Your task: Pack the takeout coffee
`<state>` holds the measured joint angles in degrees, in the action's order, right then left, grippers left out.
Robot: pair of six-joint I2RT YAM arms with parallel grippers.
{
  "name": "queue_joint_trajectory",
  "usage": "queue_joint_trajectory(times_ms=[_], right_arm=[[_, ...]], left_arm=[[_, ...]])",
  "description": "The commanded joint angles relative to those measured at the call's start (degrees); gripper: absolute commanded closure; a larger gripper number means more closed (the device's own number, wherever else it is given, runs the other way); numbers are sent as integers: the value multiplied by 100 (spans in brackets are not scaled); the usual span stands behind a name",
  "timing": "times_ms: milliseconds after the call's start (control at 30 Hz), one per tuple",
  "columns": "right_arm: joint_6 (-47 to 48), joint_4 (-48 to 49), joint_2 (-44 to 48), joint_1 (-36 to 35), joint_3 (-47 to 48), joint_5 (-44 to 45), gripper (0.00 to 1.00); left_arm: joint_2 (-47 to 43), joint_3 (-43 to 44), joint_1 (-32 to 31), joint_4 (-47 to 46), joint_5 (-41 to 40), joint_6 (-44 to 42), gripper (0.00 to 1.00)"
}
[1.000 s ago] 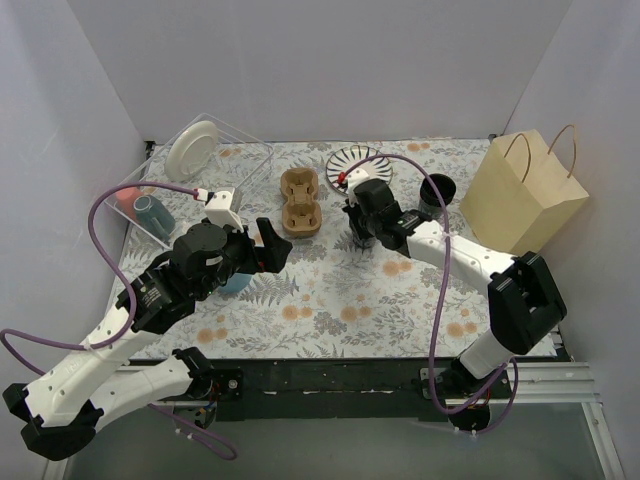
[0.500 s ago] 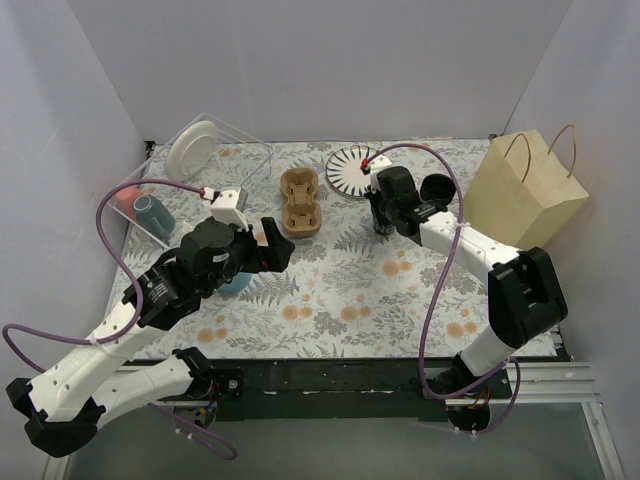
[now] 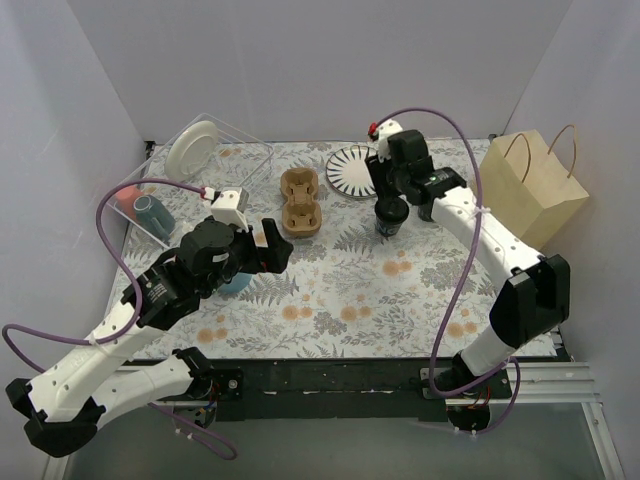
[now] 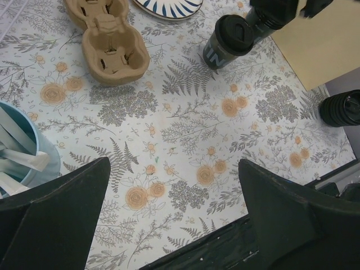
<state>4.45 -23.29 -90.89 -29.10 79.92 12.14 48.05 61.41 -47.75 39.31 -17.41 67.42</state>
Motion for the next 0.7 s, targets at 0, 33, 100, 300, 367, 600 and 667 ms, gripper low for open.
queue_joint_trajectory(times_ms=[0, 33, 100, 300, 367, 600, 667], right_arm=[[64, -1045, 213, 527, 1191, 613, 41], [100, -1359, 186, 668, 1340, 744, 40], [205, -1651, 81, 1090, 1840, 833, 38], [364, -2689, -209, 2056, 3045, 948, 22], [355, -2769, -245, 2424, 3354, 747, 19], [355, -2830, -437, 3112, 3399, 333, 10], [311, -2857, -438, 3226, 3207, 263, 13]], left_arm=[[-165, 293, 20, 217, -26, -264, 2], [-165, 310, 20, 252, -17, -299, 2], [-165, 372, 20, 349, -8, -291, 2], [-261, 188, 20, 253, 97, -229, 2], [-279, 126, 20, 261, 115, -185, 2], [-376, -164, 28, 77, 291, -115, 2], [-349, -164, 20, 86, 291, -115, 2]])
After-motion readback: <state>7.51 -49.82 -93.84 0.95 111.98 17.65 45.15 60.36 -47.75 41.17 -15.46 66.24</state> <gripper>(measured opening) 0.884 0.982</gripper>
